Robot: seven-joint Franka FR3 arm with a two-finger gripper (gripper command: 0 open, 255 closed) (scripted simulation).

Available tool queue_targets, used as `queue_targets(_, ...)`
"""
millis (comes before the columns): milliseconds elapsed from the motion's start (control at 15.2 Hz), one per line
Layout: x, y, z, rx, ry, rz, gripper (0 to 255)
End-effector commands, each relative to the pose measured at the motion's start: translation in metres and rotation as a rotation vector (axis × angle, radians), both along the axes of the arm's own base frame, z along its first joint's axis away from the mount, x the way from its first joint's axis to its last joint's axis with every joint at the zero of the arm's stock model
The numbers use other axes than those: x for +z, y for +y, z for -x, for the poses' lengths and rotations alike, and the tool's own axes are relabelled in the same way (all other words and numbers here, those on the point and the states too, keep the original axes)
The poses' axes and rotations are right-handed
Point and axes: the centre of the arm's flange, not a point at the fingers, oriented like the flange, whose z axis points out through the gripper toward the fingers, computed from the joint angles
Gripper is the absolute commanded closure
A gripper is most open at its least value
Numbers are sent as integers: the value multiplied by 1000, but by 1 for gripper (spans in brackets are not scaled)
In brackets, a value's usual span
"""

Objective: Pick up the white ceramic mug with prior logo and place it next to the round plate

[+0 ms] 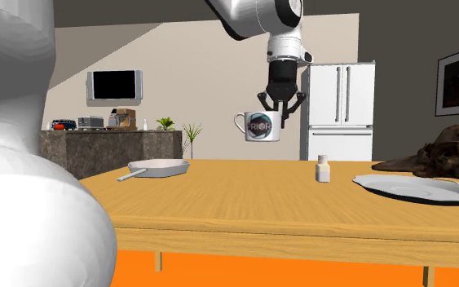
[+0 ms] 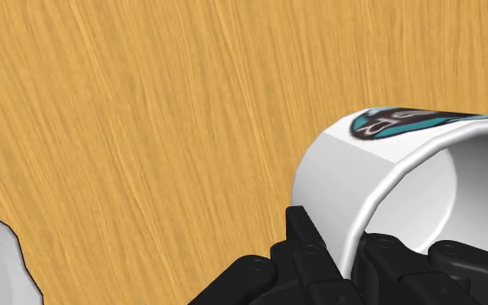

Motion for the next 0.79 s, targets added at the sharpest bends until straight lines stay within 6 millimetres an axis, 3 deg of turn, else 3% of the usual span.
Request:
queue_targets(0,-1,-27,8,2,0,0,255)
queue_targets(726,0,-168,42,2,0,0,255)
